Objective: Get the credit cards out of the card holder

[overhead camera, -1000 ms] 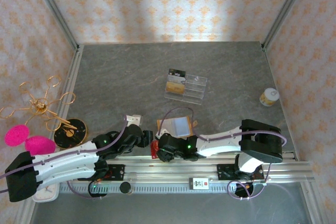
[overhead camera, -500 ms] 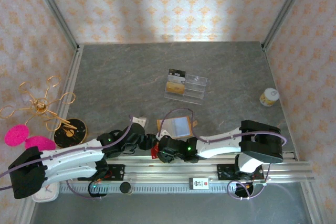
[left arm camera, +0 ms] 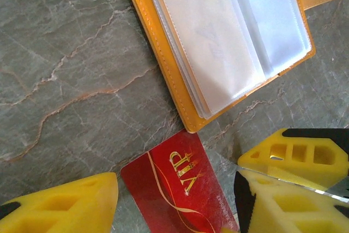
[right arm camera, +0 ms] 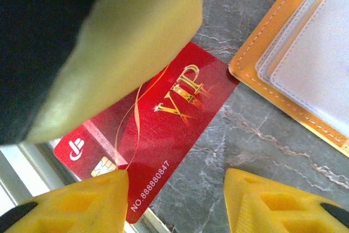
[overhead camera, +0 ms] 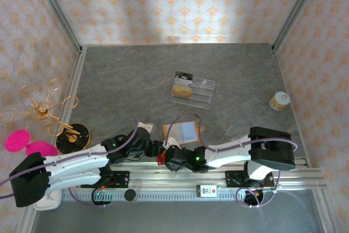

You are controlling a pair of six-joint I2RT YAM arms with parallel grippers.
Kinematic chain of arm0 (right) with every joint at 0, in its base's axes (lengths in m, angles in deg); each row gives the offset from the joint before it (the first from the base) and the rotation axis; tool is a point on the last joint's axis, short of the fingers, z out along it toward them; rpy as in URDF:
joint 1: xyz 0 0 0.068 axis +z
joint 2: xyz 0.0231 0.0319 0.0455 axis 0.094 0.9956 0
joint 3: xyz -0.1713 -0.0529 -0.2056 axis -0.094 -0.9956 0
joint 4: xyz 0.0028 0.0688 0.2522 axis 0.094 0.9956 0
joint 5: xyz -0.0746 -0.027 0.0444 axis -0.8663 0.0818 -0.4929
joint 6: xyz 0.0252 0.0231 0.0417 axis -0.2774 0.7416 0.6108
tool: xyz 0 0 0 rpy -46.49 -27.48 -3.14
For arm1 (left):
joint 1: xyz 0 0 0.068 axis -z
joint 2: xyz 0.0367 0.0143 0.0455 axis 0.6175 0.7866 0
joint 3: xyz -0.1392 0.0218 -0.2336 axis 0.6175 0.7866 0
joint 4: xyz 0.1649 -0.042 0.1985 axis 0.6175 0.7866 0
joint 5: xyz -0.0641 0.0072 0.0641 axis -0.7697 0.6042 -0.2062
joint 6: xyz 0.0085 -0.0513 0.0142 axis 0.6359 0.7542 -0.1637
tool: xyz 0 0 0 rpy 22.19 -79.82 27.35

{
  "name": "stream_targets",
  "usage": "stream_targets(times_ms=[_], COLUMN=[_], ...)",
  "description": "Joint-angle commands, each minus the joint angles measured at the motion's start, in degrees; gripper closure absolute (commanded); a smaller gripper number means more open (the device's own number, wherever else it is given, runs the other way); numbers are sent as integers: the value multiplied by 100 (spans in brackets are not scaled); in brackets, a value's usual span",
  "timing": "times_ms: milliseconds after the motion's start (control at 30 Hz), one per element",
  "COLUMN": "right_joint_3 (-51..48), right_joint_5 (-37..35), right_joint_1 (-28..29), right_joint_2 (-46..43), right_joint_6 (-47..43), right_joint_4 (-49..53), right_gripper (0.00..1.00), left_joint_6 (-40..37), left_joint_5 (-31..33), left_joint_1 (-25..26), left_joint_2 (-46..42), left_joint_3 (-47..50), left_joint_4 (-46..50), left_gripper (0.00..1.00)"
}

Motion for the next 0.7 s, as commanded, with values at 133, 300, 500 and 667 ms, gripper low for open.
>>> stream_targets(times_ms=[133,300,500,667], right_joint_3=[-450,-537,-981,-1257], right_joint_5=[-685,-1153,674,2105], right_joint_1=[286,288,-20,-364], right_joint_2=[-217,-1005,-1828,-1633], right_joint_6=[224,39,5,94], right_joint_4=[119,-218,-801,-1277], right_gripper=[51,52,98,100], left_joint_6=[-104,-112,-42,-34], left_joint_5=[-3,351,288,148], left_joint_1=[-70,-136,-313,-325], left_joint_2=[-62,-265,-629,-534], left_joint_3=[-136,-276,-111,-37], left_joint_4=[22,175,50,-34], left_gripper=[40,40,40,42])
